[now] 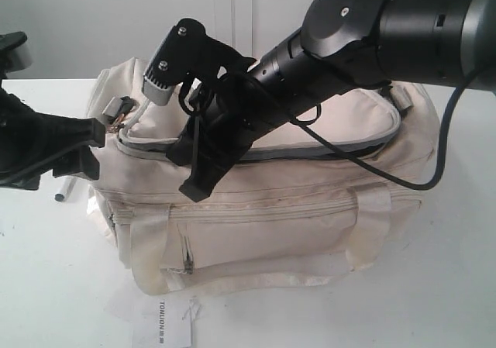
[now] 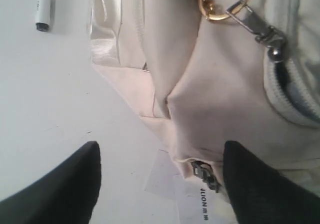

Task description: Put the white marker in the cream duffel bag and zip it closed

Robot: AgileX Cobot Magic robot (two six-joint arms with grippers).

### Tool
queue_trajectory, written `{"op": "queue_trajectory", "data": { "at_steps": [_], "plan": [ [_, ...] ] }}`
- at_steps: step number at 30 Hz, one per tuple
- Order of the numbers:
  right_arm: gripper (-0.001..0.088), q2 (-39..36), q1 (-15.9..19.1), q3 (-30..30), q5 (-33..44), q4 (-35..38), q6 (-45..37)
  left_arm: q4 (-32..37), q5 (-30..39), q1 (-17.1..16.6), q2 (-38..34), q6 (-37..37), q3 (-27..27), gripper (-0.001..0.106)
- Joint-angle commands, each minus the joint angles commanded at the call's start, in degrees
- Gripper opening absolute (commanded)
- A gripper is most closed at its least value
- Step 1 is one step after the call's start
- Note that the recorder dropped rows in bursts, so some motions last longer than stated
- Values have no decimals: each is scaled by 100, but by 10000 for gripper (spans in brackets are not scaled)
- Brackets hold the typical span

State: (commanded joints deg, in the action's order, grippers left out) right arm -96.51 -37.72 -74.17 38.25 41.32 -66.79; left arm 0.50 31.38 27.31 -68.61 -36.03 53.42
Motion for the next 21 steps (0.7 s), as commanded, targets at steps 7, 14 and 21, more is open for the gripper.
{"op": "queue_trajectory", "data": {
  "at_steps": [7,14,21],
  "plan": [
    [0,0,0,0,0,0,0,-255,-391,0,-280,-34,-90,725],
    [0,0,0,0,10,0,0,-255,-523,0,-589,-11,-90,665],
    [0,0,0,0,0,0,0,-255,-606,-30,-675,225,-99,129]
  ]
}}
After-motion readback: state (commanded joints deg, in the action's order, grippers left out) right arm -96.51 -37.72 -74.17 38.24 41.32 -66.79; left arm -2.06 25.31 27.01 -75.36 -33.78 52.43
